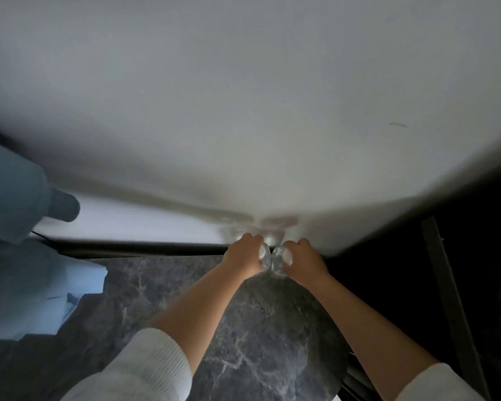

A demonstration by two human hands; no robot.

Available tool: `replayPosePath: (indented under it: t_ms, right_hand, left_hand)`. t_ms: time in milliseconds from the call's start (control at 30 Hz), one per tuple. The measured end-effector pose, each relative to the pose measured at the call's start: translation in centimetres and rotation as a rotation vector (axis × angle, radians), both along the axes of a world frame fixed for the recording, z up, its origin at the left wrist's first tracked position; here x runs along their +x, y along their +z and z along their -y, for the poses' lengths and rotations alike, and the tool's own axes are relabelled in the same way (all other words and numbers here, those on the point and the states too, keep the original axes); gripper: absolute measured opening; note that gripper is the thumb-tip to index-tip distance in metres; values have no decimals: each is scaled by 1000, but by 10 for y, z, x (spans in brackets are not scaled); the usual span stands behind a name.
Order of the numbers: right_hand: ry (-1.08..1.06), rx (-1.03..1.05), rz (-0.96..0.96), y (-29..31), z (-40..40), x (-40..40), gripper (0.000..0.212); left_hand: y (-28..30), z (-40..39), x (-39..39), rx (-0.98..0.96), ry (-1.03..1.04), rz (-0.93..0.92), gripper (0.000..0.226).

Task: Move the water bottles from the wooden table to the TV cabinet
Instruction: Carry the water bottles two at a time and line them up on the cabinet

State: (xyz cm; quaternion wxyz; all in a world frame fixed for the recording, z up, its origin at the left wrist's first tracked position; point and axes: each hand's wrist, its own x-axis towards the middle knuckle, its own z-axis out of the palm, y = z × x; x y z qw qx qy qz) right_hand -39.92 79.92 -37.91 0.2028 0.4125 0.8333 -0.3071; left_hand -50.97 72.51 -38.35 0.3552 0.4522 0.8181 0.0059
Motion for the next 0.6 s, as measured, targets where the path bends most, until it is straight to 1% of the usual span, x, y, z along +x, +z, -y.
replayPosePath:
  t_ms: [100, 133, 333, 600]
  right_hand:
    - [56, 18, 22, 9, 2, -1, 37]
    - [41, 13, 11, 10, 2, -2, 36]
    - [22, 52, -30, 3, -2, -8, 35]
    - [35, 67, -55, -4, 0, -6, 34]
  left_hand:
    - [3, 4, 0, 6, -14, -40, 44]
    - [3, 3, 0, 7, -15, -60, 42]
    - [0, -5, 0, 16, -72, -185, 38]
    - [-4, -4, -3, 20, -147, -232, 40]
